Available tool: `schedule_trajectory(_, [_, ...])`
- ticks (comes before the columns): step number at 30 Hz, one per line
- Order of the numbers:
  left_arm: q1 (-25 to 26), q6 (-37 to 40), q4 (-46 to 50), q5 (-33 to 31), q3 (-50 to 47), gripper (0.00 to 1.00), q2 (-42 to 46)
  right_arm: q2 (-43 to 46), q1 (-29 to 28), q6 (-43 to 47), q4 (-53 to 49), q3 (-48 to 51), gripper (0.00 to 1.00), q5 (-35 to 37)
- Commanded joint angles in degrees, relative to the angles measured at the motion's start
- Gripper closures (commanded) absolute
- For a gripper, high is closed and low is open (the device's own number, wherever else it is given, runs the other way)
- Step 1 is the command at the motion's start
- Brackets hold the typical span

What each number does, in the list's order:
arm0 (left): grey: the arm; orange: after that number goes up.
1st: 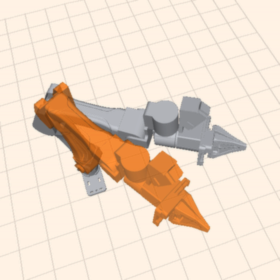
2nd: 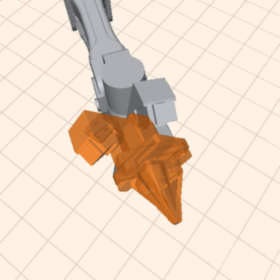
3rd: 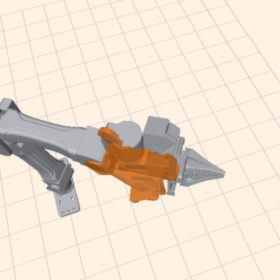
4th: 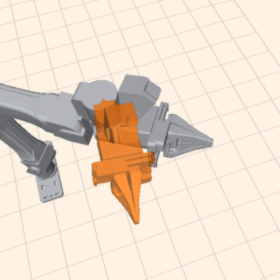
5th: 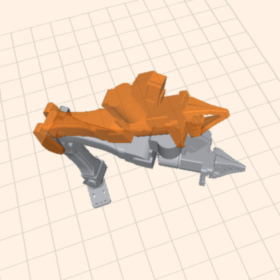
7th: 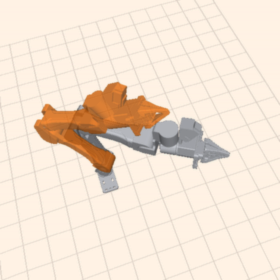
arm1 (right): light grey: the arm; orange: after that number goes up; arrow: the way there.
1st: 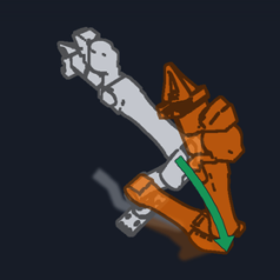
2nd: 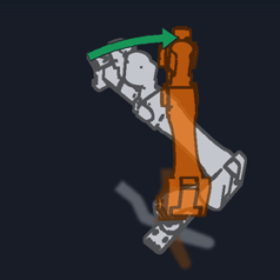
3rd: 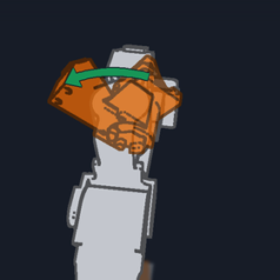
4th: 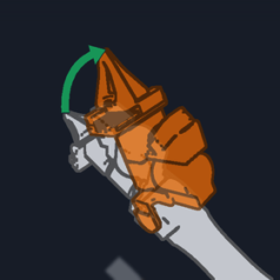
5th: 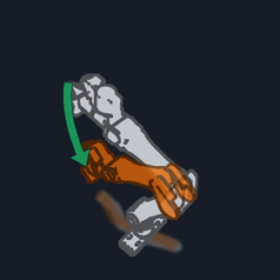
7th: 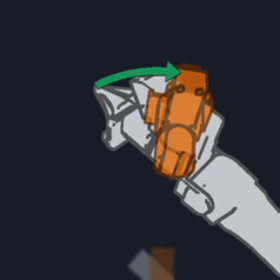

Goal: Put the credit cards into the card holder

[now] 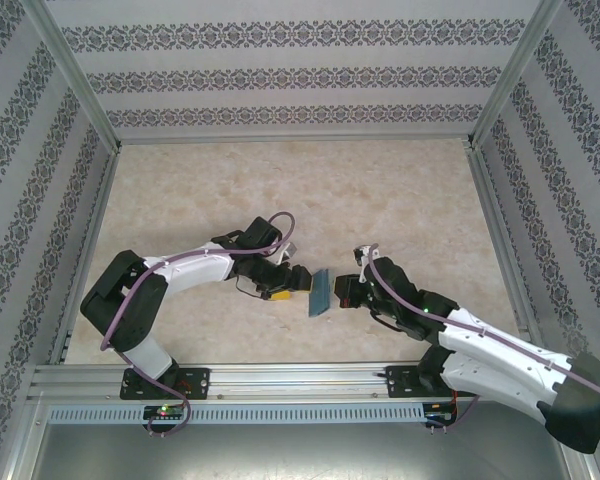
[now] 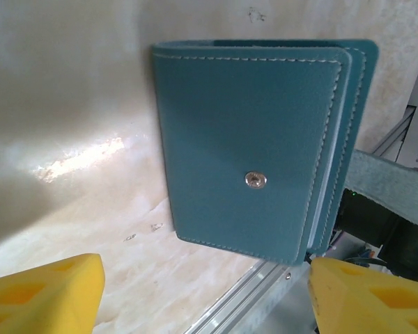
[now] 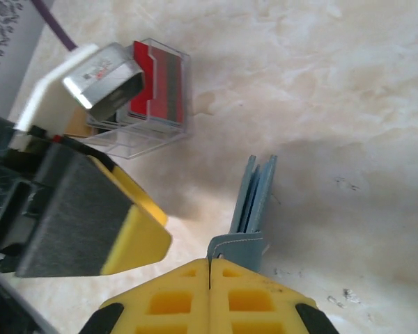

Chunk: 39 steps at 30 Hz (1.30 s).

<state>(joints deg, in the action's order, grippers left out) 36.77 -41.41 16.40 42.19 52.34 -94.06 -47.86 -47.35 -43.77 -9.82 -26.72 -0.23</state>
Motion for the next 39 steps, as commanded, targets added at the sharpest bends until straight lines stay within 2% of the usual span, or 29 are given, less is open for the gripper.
schedule_trajectory(1, [0.76, -0.1, -4.02, 2.29, -1.03, 0.19, 0.81, 0.41, 0.39, -1.12, -0.08, 0.33, 1.0, -2.79])
schedule_trajectory(11, [0.75, 0.31, -4.01, 1.05, -2.01, 0.19, 1.26, -7.23, 0.32, -0.25, 2.92, -3.13, 1.0, -6.12])
schedule_trajectory(25, [0.76, 4.81, 2.62, -2.26, 0.56, 0.17, -0.97, -7.46, 0.16, -1.58, 4.96, -4.12, 1.0, -6.77])
schedule_trajectory(30, [0.76, 4.3, 0.45, -0.26, 0.8, 0.16, -2.18, -7.8, -0.62, -1.5, 4.21, -5.92, 1.0, -7.09])
schedule_trajectory(35, [0.76, 5.64, 1.88, -1.49, 1.65, 0.15, -2.07, -8.46, -0.59, -1.97, 3.48, -6.58, 1.0, -6.11])
schedule_trajectory(37, [0.76, 6.11, 2.22, -2.02, 1.67, 0.17, -2.59, -9.07, -0.64, -1.91, 3.58, -6.68, 1.0, -6.44])
schedule_trajectory(39, [0.68, 6.48, 3.04, -2.14, 1.88, 0.24, -3.07, -9.64, -0.64, -2.23, 3.57, -6.68, 1.0, -6.14])
